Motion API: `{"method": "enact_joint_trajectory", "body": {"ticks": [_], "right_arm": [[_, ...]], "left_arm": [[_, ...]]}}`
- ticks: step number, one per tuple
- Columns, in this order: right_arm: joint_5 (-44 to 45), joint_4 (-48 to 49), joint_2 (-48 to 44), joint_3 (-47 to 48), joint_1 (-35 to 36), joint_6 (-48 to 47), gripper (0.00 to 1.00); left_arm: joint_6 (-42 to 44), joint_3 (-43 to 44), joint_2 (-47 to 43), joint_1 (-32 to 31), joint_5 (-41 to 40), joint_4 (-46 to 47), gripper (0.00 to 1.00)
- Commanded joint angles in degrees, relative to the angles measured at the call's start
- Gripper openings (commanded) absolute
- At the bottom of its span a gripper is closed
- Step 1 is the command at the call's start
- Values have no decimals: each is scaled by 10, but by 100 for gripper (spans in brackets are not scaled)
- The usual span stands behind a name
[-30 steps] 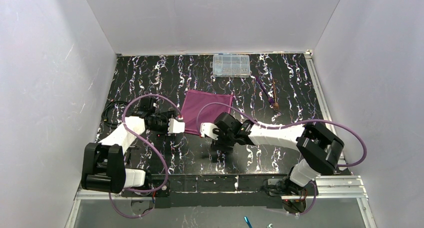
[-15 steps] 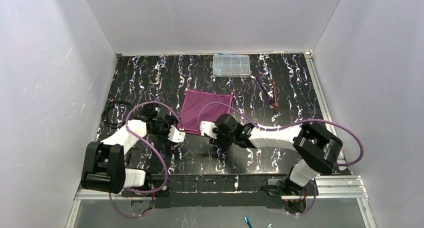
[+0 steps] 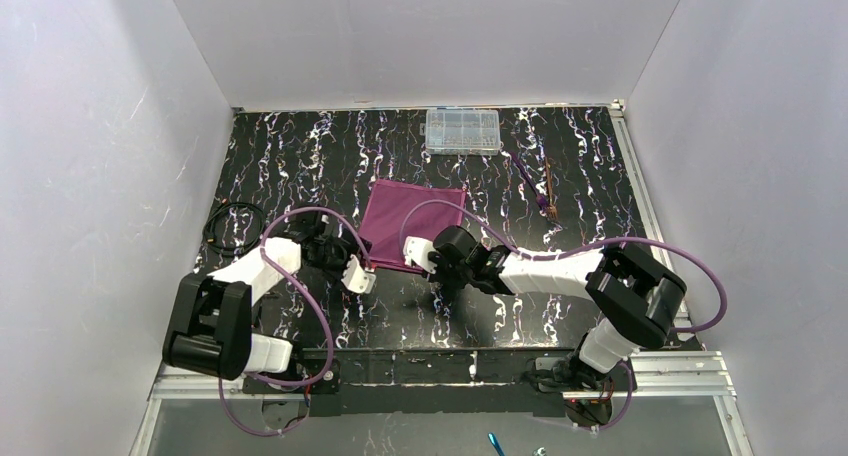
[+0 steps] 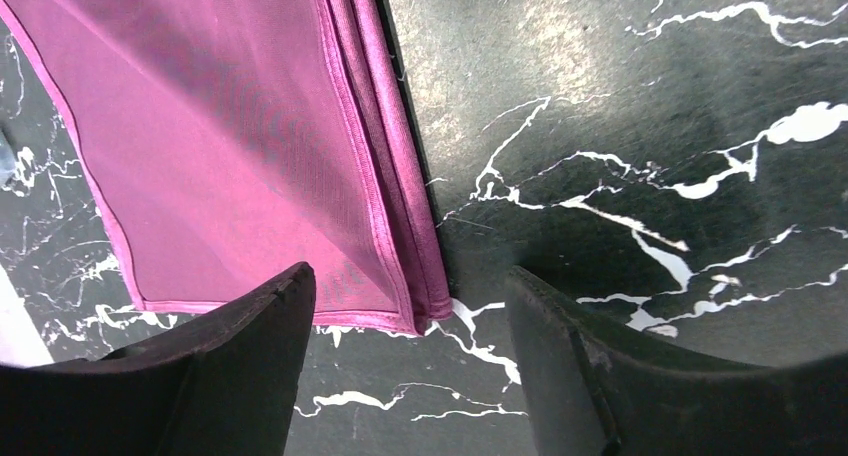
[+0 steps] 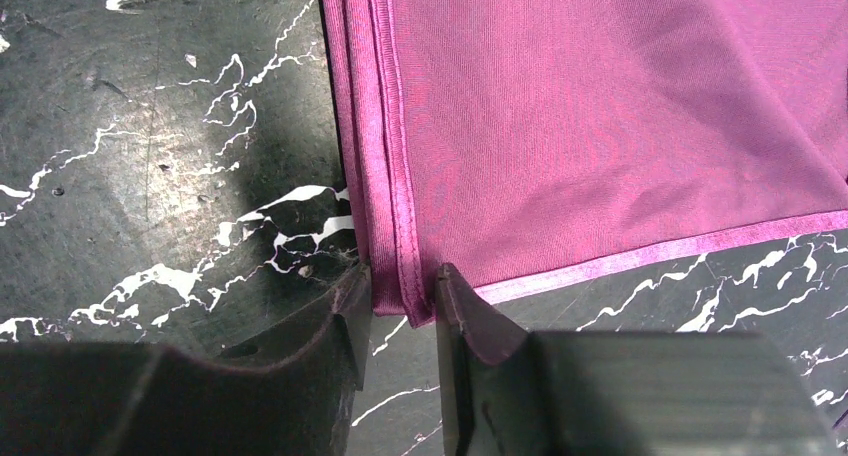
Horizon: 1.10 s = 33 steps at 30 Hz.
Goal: Fold the napkin into a case and place the utensils inside
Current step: Pick up the upper triangle-folded napkin from the center of the board.
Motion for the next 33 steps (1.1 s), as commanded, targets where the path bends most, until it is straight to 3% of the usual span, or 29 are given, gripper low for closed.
{"method": "enact_joint_trajectory", "body": {"ticks": [1,8,15,22,27,33], "right_arm": [[-5,17,8,4,-4,15,35],[-24,22,-2,19,-25,28,28],[-70,12,-10,35,-54,44,17],[-109,2,-9,47,-57,52,7],[-115,2,-24,44,-61,61,3],[-98,2,-51,35,-67,78,1]], "left_arm": [[41,-9,23,-3,-30,-8,65],[75,-22,35,-3,-44,4,52],[81,-20,45,-8,-47,3,22],[60,-12,56,-25,-61,2,19],[12,6,66,-29,-75,18,0],[-72,57,54,-30,-87,-22,0]]}}
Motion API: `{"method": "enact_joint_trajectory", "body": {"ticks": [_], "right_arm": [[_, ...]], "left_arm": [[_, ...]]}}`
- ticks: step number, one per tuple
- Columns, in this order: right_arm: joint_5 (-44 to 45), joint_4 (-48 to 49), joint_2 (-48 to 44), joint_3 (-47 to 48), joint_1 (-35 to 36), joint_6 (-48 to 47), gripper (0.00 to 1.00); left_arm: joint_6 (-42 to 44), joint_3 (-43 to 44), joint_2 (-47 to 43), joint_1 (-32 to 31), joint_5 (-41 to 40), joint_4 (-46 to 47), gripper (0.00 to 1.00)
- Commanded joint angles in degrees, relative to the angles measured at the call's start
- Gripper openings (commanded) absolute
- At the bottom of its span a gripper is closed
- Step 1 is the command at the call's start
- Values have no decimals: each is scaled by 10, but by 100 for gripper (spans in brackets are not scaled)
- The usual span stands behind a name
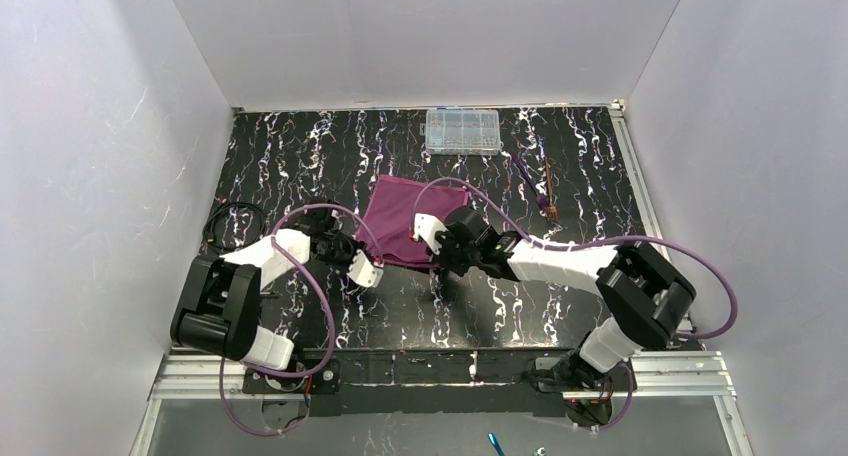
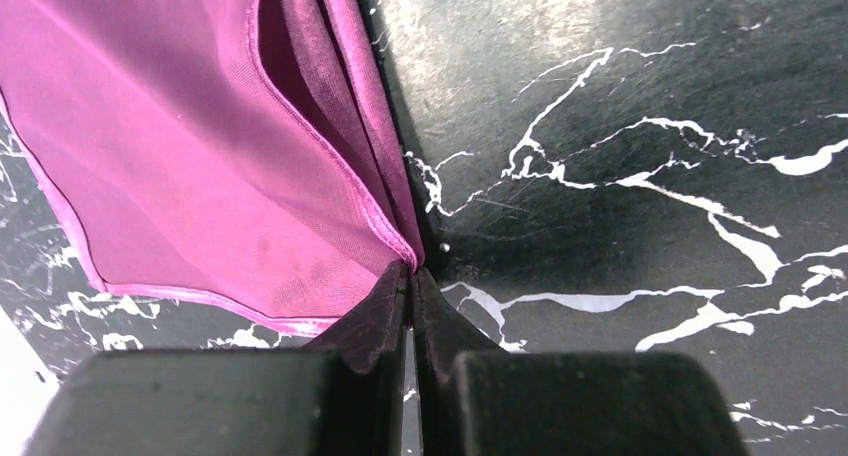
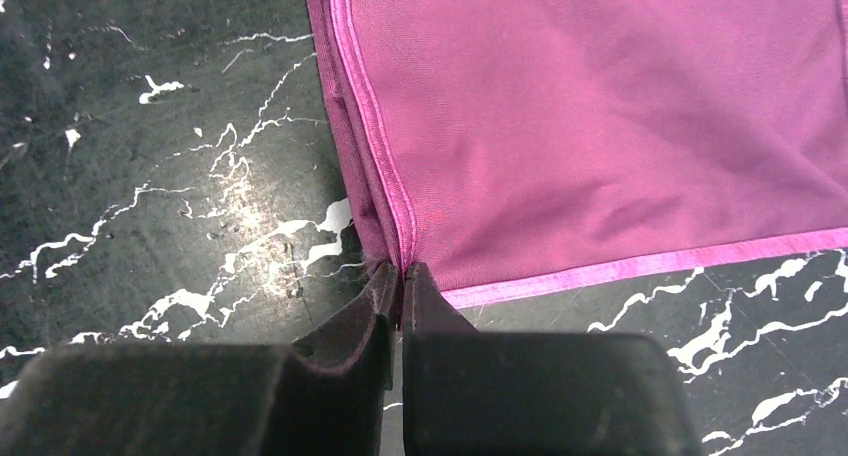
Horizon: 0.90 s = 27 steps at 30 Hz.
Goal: Fold the napkin into a case and place the utensils inside
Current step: Pick up the upper triangle-folded napkin from the center of the board.
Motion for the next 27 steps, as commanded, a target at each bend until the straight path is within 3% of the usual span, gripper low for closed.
{"method": "enact_joint_trajectory", "body": {"ticks": [1,11,16,21,27], "right_arm": [[3,5,-43,9,-8,23,1],[-24,-76,-113,22,-6,63,1],[-55,-138,-176,31,16,116,1],[-79,-233,-256,97,57,183,1],[-82,-282,-287,156,63,234,1]], "left_arm": [[-88,43,-10,-2,-13,-75,0],[-125,97,-94,-6,1,-212,0],[-120,107,-189,-36,13,-350,0],[-156,220,-241,-48,41,-534,0],[-282,434,-141,-48,100,-739,0]]}}
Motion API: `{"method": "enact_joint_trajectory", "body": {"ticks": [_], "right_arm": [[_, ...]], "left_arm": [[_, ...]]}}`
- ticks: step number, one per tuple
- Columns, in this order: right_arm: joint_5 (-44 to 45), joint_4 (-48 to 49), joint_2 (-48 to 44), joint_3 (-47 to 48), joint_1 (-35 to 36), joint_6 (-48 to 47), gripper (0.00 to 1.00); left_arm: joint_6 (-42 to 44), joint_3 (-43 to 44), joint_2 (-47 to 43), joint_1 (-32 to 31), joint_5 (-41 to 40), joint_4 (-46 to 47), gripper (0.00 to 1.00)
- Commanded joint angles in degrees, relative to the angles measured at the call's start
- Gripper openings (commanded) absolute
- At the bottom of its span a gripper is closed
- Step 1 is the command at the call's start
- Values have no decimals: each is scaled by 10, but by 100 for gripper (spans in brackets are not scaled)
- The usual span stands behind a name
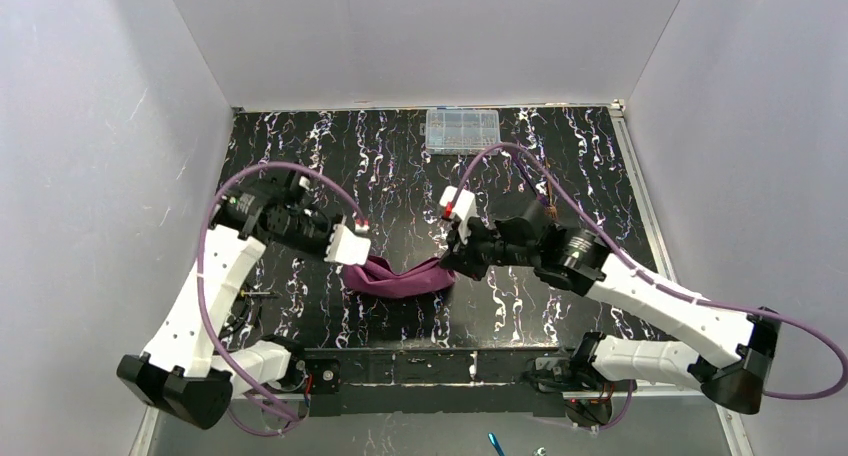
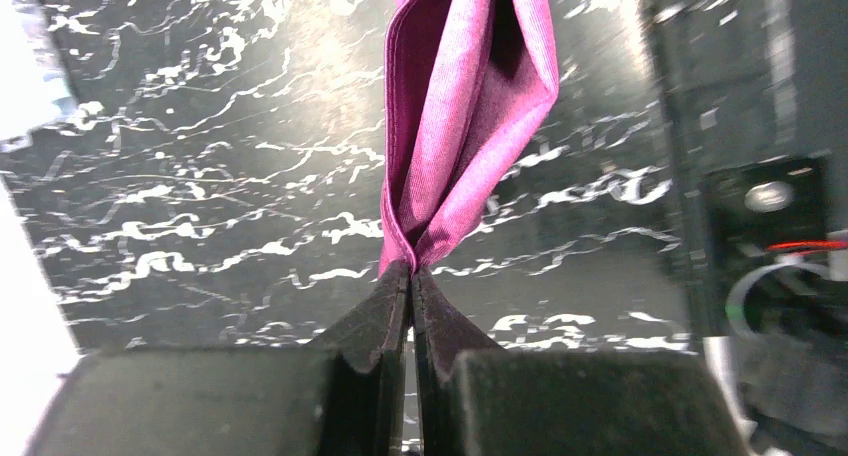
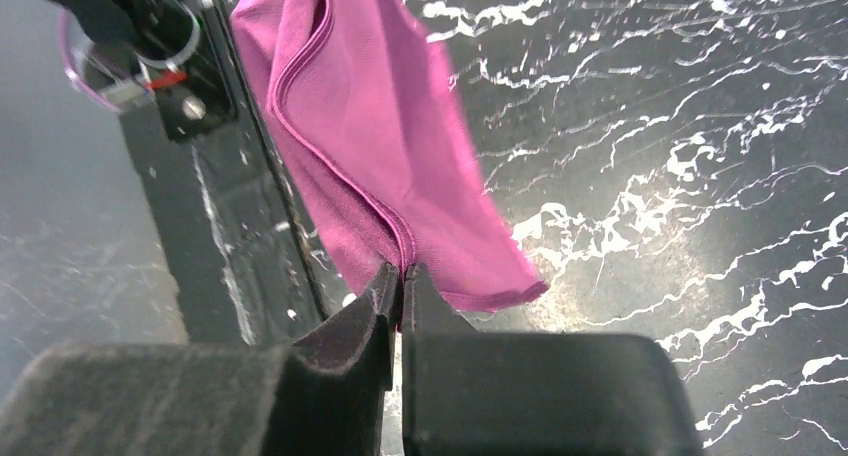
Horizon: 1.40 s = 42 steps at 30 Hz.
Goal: Fold the napkin into a case and place the utensils inside
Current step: Turn over the upper triangle folded napkin at the center of the board.
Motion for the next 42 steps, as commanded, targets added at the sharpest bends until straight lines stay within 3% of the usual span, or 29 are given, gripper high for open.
{"method": "enact_joint_trajectory", "body": {"ticks": [1,4,9,12,16,21,27,34,39,42], "right_arm": [[4,-43,-14,45,1,55,1],[31,-22,20,40,-20,58,1],[-50,30,124,51,-166,71,1],[-62,63,160,69,-183,60,1],[-59,33,178,104,-186,40,1],[-75,6,130,104,-192,41,1],[-107,-47,21,99,-186,73,1],[-150,-146,-60,118,-119,132,1],[-157,-170,-76,118,-89,166,1],[-113,-163,-45,106,-90,151,1]], "left_arm": [[-104,112,80,-1,71,-209,0],[-122,138,143,0,62,-246,0],[-128,184,276,38,51,-212,0],[-145,226,334,49,25,-162,0],[-143,275,343,59,38,-153,0],[-133,285,302,57,38,-171,0],[-139,261,171,32,48,-208,0],[-194,219,44,-23,53,-245,0],[-215,170,-2,-39,52,-246,0],[-207,129,12,-39,64,-246,0]]}}
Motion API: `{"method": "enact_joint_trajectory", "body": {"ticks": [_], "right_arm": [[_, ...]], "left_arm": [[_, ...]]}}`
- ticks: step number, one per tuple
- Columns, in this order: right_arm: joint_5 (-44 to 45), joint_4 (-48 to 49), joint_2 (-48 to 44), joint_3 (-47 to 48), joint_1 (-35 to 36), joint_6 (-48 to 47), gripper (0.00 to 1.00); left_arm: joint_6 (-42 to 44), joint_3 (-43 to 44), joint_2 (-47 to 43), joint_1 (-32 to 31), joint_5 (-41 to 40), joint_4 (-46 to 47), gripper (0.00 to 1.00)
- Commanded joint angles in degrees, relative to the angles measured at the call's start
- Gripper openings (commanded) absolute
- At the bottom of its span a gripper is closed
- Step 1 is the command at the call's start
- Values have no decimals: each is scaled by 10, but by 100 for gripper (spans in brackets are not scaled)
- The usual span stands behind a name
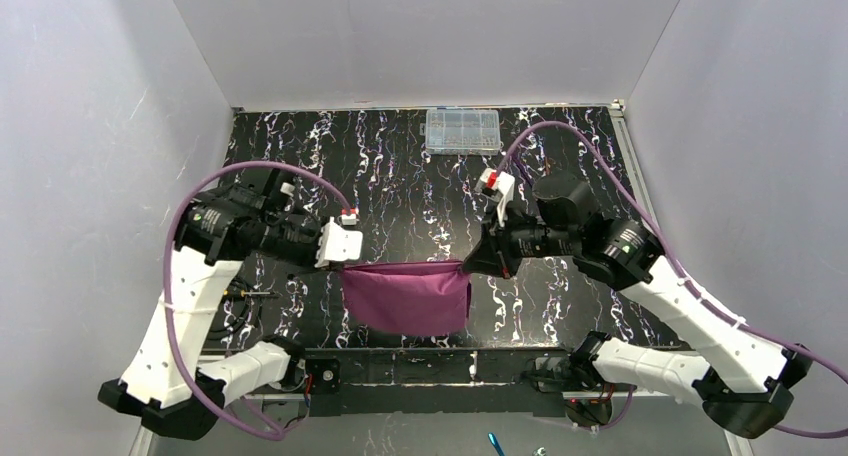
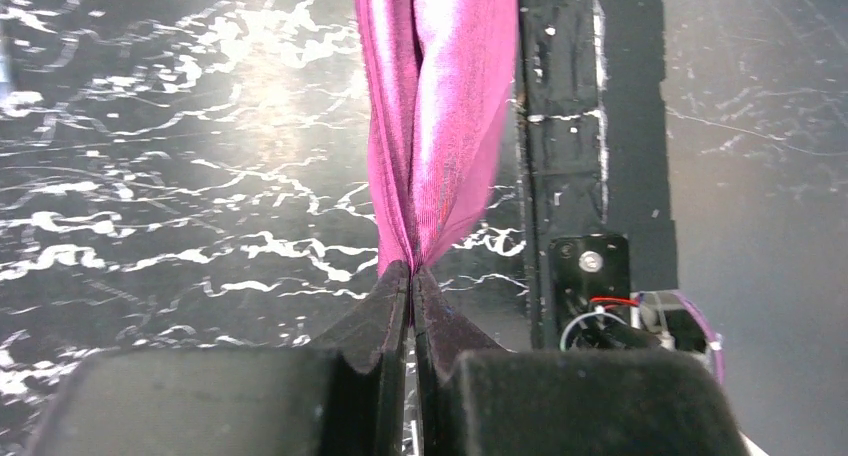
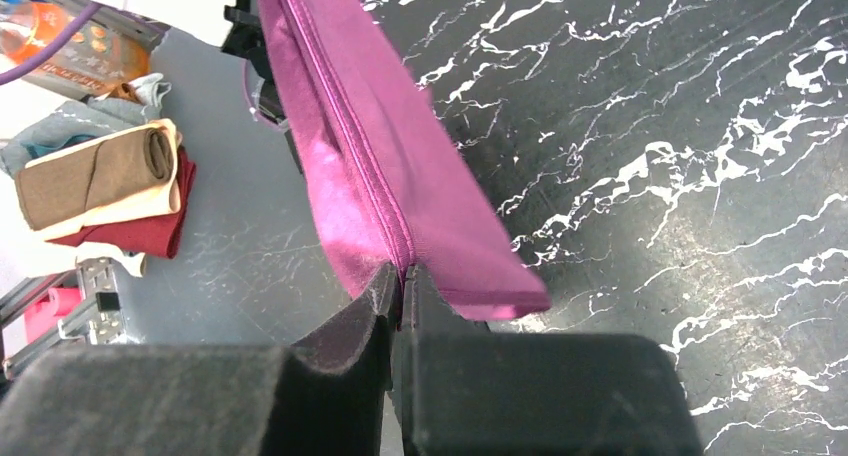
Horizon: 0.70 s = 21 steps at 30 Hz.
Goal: Fold the napkin into a case and place the utensils inside
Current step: Turn over the upper triangle folded napkin at the center of the board.
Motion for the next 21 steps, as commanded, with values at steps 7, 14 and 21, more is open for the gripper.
{"method": "enact_joint_trajectory", "body": {"ticks": [7,14,21], "right_arm": [[-17,144,244,-25,-155,-43,1],[-74,208,520,68,-243,-92,9],[-84,223,654,211,-272,-87,30]], "left_arm": [[-12,-39,278,42,10,8,0],[-63,244,644,113,-35,41,0],[-156,321,718,121,-90,169,0]]}}
